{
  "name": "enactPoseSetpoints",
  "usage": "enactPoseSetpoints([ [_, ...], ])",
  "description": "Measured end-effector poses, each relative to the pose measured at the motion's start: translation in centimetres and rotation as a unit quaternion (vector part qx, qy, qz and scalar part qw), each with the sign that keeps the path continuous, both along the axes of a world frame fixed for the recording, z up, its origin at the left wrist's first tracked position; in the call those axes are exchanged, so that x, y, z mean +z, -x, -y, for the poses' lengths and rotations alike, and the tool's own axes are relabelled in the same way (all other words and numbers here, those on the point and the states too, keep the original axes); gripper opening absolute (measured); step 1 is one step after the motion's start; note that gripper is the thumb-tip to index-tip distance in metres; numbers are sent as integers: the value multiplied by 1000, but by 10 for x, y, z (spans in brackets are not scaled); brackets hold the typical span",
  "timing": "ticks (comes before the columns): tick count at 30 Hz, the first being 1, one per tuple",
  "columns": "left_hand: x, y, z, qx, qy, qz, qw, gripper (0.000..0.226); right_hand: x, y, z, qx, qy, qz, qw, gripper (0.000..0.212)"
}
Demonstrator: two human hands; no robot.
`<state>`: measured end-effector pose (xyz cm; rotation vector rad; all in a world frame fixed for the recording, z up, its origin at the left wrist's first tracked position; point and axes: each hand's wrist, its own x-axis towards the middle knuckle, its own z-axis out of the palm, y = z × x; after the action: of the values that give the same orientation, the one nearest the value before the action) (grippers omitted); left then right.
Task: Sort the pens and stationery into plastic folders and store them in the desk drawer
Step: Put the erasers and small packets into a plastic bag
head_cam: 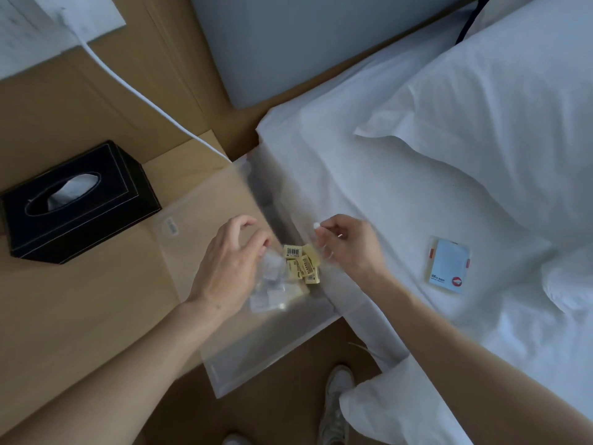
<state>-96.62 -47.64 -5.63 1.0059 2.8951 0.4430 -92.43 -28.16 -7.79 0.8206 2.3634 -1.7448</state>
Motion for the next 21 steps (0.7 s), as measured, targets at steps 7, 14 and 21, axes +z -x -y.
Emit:
enactPoseSetpoints([
  [7,11,-19,63,43,33,3,999,14,14,-10,51,63,9,-17,998,14],
  [14,-5,-46,129,112,31,-21,993,32,9,-14,119,84,31,-32,995,13],
  [21,-26,-71,171,188,76,43,978,54,-9,-4,159,42,9,-15,999,14],
])
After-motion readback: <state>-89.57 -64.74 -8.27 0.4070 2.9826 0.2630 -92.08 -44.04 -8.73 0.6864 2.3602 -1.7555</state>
